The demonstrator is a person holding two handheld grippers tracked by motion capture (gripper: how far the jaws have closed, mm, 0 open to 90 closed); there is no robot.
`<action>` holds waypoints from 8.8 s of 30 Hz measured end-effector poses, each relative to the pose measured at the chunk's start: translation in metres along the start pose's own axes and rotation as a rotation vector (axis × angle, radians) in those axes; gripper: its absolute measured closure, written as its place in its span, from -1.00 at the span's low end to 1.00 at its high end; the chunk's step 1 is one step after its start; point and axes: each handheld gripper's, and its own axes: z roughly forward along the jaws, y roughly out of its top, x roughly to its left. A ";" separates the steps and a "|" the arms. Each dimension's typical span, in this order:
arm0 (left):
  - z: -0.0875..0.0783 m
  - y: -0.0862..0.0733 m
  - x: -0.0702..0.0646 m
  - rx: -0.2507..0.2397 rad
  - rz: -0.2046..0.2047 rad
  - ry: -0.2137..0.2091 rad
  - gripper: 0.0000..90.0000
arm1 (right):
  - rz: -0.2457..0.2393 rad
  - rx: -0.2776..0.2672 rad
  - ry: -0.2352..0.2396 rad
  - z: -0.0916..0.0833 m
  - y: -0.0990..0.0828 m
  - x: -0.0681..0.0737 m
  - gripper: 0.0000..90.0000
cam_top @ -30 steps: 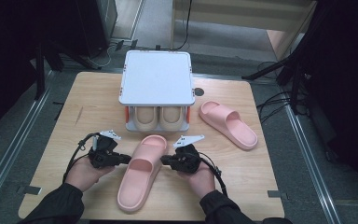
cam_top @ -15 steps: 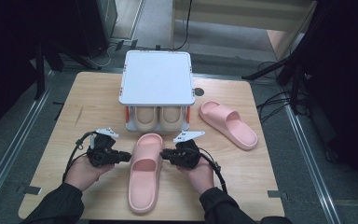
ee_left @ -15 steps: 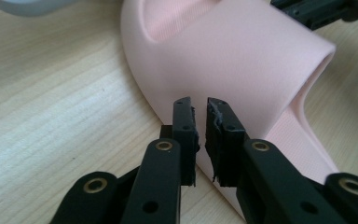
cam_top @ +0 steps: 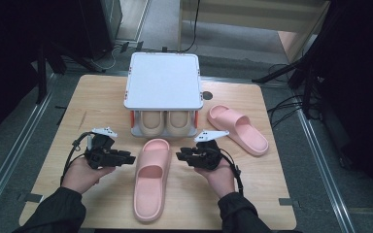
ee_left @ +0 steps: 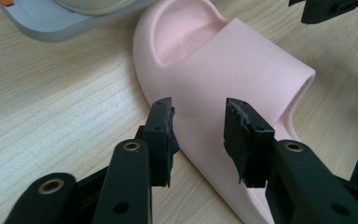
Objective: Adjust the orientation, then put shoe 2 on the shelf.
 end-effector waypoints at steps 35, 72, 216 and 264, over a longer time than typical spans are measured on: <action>-0.011 0.006 0.023 -0.033 -0.029 0.020 0.08 | 0.094 -0.051 -0.138 -0.089 -0.008 -0.079 0.46; -0.023 -0.021 0.019 -0.032 -0.076 0.040 0.02 | 0.268 0.029 -0.247 -0.067 -0.022 -0.177 0.54; 0.033 -0.003 -0.007 0.076 0.067 -0.049 0.74 | 0.201 0.104 -0.187 -0.036 -0.027 -0.038 1.00; 0.010 0.021 0.006 0.007 0.047 -0.061 0.16 | 0.114 -0.046 -0.053 -0.055 -0.032 0.042 0.37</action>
